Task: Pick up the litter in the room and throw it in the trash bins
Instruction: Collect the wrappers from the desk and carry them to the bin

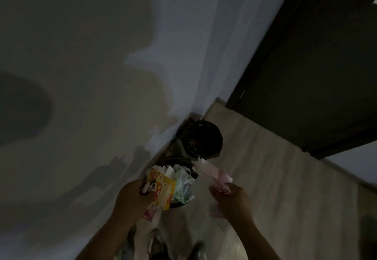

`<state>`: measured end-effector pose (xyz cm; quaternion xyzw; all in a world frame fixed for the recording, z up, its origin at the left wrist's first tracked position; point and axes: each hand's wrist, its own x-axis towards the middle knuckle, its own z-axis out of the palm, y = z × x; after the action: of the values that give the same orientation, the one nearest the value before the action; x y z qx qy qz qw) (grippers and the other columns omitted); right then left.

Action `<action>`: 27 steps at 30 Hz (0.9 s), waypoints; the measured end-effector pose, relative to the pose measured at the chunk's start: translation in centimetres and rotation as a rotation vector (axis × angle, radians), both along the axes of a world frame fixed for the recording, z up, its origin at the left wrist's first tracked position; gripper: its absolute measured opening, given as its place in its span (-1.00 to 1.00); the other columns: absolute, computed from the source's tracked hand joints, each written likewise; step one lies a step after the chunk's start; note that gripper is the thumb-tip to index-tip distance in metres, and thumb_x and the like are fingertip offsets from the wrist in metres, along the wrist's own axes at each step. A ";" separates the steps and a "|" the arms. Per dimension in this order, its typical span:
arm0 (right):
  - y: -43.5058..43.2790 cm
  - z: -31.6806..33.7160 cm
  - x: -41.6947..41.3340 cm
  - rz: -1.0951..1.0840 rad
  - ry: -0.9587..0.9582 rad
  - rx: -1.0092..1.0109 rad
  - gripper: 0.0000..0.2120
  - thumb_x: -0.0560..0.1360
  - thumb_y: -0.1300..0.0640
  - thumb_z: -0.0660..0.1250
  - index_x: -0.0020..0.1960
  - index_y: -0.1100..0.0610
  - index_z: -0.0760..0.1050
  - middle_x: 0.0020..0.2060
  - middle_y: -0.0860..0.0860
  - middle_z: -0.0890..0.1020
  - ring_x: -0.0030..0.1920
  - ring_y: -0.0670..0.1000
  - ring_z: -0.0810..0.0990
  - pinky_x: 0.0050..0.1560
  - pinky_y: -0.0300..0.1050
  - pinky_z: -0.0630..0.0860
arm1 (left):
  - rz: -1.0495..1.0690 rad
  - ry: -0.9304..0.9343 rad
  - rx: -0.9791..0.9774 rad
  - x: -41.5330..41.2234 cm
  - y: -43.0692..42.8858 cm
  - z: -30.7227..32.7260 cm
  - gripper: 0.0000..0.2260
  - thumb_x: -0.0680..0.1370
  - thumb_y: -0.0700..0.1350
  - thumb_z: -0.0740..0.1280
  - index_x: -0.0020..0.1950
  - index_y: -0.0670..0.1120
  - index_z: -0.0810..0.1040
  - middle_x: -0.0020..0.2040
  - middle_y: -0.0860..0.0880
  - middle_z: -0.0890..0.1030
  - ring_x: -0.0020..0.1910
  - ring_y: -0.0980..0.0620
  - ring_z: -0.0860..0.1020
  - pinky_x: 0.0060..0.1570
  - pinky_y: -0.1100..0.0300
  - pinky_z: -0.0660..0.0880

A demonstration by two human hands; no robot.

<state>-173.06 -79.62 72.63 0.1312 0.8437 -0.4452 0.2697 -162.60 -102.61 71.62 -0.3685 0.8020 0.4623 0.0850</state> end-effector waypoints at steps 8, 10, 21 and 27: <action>-3.9 -12.9 -6.4 0.282 -0.098 0.160 -0.81 0.46 -0.05 0.39 -0.04 0.05 0.60 -0.22 -0.01 0.69 -0.24 -0.02 0.69 -0.10 0.00 0.64 | 0.014 -0.201 0.026 -5.5 -1.0 -12.5 -0.82 0.43 -0.18 0.43 -0.31 -0.17 0.47 -0.35 -0.12 0.53 -0.25 -0.14 0.54 -0.34 0.25 0.32; -4.9 -16.6 -7.8 0.324 -0.111 0.177 -0.79 0.45 -0.06 0.39 -0.03 0.06 0.58 -0.18 -0.02 0.68 -0.18 -0.01 0.67 -0.08 -0.03 0.63 | -0.040 -0.278 0.003 -6.8 -1.2 -15.8 -0.79 0.47 0.00 0.38 -0.18 -0.14 0.50 -0.17 -0.17 0.60 -0.09 -0.16 0.58 -0.15 0.12 0.42; -8.6 -38.5 -11.3 0.553 -0.088 0.337 -0.74 0.49 -0.11 0.33 0.02 0.07 0.55 -0.15 0.00 0.58 -0.06 0.07 0.61 -0.19 -0.20 0.40 | 0.045 -0.380 0.068 -10.9 -1.3 -37.4 -0.79 0.52 -0.18 0.35 -0.28 -0.13 0.39 -0.31 -0.04 0.41 -0.23 -0.10 0.45 -0.37 0.26 0.26; -9.7 -47.8 -11.1 0.601 -0.195 0.305 -0.67 0.52 0.00 0.31 0.27 0.01 0.48 0.10 -0.01 0.63 0.10 0.05 0.60 -0.04 -0.19 0.46 | 0.022 -0.288 0.033 -11.6 -0.9 -46.3 -0.72 0.56 -0.16 0.31 0.23 -0.26 0.50 0.13 -0.20 0.57 0.16 -0.16 0.52 0.01 0.32 0.35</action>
<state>-184.19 -89.32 24.88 -0.0425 0.8717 -0.2002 0.4452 -174.18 -103.51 25.30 -0.4385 0.7697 0.4186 0.2001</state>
